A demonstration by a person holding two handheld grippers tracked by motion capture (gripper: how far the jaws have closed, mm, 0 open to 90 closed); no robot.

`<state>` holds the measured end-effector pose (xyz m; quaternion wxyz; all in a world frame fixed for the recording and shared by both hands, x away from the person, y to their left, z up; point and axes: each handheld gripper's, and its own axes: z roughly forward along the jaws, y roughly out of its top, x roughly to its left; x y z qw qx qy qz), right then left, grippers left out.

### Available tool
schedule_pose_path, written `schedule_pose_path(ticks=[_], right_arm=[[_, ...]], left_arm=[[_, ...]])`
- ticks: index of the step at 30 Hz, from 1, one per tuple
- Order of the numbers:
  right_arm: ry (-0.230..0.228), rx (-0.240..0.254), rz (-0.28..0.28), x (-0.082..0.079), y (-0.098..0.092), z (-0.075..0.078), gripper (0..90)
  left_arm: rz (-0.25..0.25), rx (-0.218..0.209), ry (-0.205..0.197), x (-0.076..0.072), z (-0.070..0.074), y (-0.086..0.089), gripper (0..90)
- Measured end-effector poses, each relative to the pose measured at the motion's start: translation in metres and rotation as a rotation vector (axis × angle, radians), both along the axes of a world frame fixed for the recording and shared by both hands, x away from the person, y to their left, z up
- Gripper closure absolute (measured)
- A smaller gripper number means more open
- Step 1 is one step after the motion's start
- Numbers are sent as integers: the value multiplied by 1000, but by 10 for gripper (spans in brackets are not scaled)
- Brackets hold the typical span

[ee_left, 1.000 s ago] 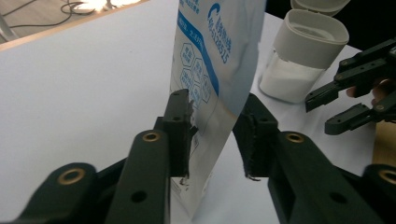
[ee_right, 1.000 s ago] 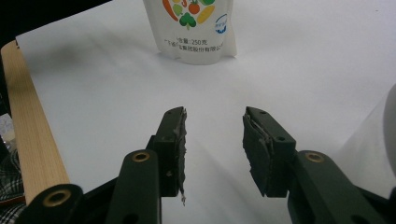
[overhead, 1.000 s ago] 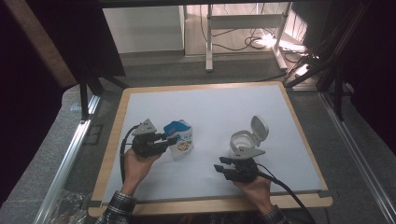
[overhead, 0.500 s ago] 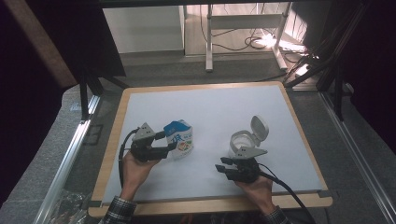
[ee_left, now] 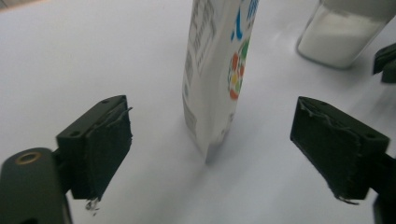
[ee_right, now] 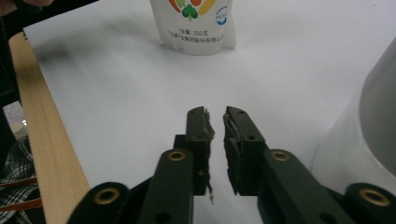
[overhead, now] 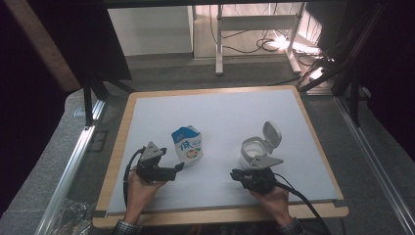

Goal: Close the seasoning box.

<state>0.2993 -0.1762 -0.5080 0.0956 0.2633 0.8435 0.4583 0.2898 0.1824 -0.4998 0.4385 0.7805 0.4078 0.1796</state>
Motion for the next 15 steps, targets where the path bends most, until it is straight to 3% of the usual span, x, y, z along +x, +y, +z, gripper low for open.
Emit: schedule_pose_path(ticks=[4, 15], right_arm=[[-8, 5, -7, -1, -5, 3, 892], [-20, -19, -42, -4, -23, 6, 896]], left_arm=[[12, 19, 25, -5, -9, -1, 84], [54, 95, 91, -10, -33, -3, 55]])
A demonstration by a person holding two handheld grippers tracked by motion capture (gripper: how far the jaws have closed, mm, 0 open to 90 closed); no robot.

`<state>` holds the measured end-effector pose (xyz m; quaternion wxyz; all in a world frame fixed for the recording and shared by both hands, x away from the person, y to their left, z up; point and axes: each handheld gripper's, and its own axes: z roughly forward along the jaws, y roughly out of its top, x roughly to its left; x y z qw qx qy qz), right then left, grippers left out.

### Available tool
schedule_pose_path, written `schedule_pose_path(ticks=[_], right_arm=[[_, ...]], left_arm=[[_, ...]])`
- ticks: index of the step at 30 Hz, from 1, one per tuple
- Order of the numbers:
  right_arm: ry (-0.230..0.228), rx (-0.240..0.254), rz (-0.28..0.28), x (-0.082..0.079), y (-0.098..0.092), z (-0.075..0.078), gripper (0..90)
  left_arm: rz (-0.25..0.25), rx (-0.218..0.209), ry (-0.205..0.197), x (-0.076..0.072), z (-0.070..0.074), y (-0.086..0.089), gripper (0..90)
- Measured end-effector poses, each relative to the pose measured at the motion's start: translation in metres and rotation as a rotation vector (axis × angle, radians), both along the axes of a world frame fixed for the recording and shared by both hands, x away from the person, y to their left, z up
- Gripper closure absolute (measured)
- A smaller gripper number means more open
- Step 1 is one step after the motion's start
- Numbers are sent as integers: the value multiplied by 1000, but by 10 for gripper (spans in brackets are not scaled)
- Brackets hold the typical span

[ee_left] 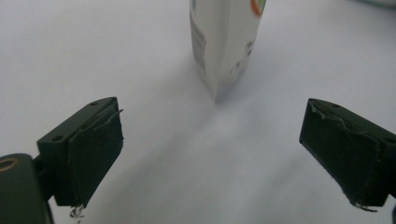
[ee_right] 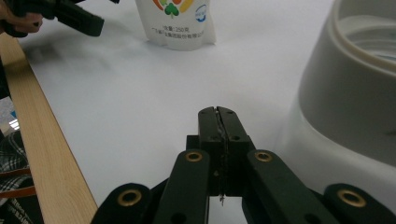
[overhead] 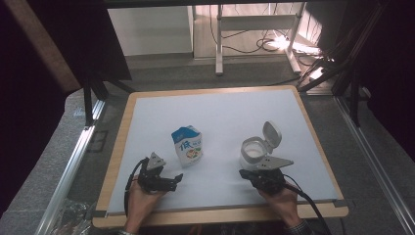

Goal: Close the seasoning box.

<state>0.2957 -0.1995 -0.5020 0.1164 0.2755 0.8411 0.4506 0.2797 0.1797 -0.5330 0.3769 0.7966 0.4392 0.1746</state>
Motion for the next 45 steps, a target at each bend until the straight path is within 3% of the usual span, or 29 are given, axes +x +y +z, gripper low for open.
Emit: schedule_pose_path(ticks=[13, 29, 45], right_arm=[[-1, -14, -83, -1, -35, 5, 897], [-6, -4, -201, 16, -73, 17, 896], [-9, 10, -269, 38, -92, 31, 896]], left_arm=[[28, 59, 94, 7, -17, -5, 34], [26, 46, 73, 6, -20, -3, 8], [26, 47, 72, 6, -20, -3, 8]])
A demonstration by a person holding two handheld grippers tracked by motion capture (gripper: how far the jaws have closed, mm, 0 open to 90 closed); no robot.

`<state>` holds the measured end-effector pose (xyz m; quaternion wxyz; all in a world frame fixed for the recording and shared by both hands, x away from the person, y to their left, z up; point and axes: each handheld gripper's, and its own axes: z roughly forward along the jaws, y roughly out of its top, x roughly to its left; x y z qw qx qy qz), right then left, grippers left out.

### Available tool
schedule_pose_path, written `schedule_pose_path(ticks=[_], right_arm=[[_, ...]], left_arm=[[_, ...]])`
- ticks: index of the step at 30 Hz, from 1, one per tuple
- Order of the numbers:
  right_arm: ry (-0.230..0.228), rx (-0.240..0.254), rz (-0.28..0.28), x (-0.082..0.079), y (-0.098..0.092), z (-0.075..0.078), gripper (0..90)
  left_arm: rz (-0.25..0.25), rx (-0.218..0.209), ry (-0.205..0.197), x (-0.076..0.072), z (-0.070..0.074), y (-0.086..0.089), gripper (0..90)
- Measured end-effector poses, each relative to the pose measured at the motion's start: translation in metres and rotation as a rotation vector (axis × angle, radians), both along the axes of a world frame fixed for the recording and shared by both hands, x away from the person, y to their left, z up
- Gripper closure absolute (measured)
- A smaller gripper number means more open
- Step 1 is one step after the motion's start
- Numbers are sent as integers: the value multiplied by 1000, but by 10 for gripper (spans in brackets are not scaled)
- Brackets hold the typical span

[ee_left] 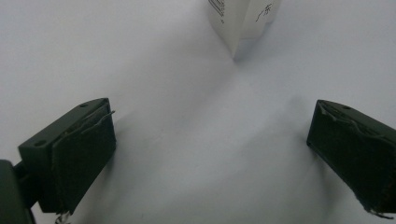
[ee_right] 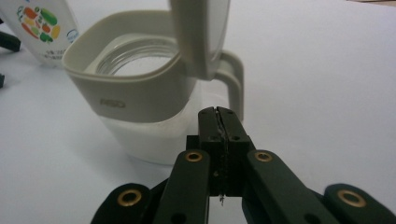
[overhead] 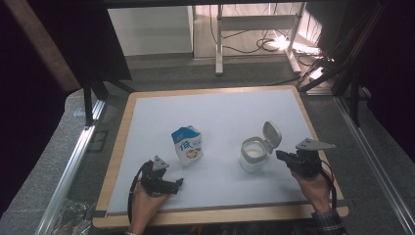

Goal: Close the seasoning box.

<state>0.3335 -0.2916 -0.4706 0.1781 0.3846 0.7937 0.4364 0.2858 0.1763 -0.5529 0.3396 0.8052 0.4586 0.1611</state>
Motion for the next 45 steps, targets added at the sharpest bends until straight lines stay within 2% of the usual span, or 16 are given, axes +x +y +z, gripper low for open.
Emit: schedule_pose_path(ticks=[11, 14, 24, 35, 45], right_arm=[[-23, 19, -2, 11, -4, 17, 896], [-28, 37, 5, 13, -3, 22, 896], [-35, 52, 32, 15, 3, 34, 896], [-46, 46, 70, 12, 14, 38, 896], [-49, 28, 57, 12, 10, 39, 894]], left_arm=[[0, -1, 0, 0, 0, 0, 8], [0, 0, 0, 0, 0, 0, 9], [2, -4, -1, 0, 0, 0, 9], [-1, -1, -3, 0, 0, 0, 9], [2, -3, -1, 0, 0, 0, 9]])
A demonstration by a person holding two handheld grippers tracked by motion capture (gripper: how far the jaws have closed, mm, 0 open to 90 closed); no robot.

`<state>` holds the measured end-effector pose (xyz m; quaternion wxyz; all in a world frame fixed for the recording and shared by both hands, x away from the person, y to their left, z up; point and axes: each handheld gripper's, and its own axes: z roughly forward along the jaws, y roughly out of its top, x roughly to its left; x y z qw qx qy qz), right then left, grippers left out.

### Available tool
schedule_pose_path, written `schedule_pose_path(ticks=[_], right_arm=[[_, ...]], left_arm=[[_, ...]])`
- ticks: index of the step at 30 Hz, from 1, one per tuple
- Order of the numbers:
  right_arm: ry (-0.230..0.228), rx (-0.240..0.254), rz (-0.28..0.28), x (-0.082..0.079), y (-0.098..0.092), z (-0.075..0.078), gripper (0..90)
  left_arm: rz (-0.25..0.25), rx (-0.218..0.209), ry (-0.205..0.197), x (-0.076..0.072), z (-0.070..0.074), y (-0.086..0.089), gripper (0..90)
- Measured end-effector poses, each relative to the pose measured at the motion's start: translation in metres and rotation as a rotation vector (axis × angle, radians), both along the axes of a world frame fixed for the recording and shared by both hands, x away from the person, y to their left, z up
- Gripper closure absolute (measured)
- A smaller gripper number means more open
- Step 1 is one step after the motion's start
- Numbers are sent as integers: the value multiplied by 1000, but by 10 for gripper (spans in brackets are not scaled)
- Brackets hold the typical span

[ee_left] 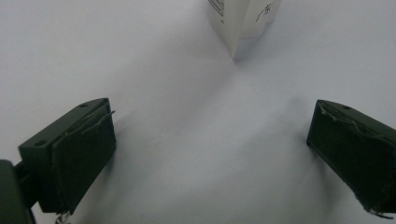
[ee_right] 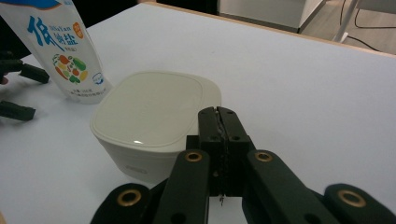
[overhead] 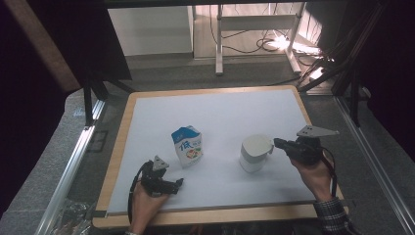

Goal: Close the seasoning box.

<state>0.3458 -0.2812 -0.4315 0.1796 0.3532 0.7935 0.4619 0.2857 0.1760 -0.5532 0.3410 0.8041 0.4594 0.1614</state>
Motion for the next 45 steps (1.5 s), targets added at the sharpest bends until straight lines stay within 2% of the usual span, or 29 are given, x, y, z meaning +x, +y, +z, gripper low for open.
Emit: schedule_pose_path(ticks=[4, 13, 23, 31, 35, 45], right_arm=[[-1, -9, -9, 0, -3, -1, 844], [-13, -41, -29, -4, -9, 0, 577], [12, -53, -60, -7, -15, -1, 365], [20, -80, -78, -11, -19, -6, 304], [26, -74, -88, -14, -21, -10, 285], [62, -90, -101, -16, -23, -29, 211]], left_arm=[[0, 0, 0, 0, 0, 0, 9], [-4, 4, 2, 0, 0, 0, 9], [-3, 5, 2, 0, 0, 0, 9], [-6, 8, 4, 0, 0, 1, 9], [-6, 9, 3, 0, 0, 1, 9], [-6, 9, 3, 0, 0, 1, 9]])
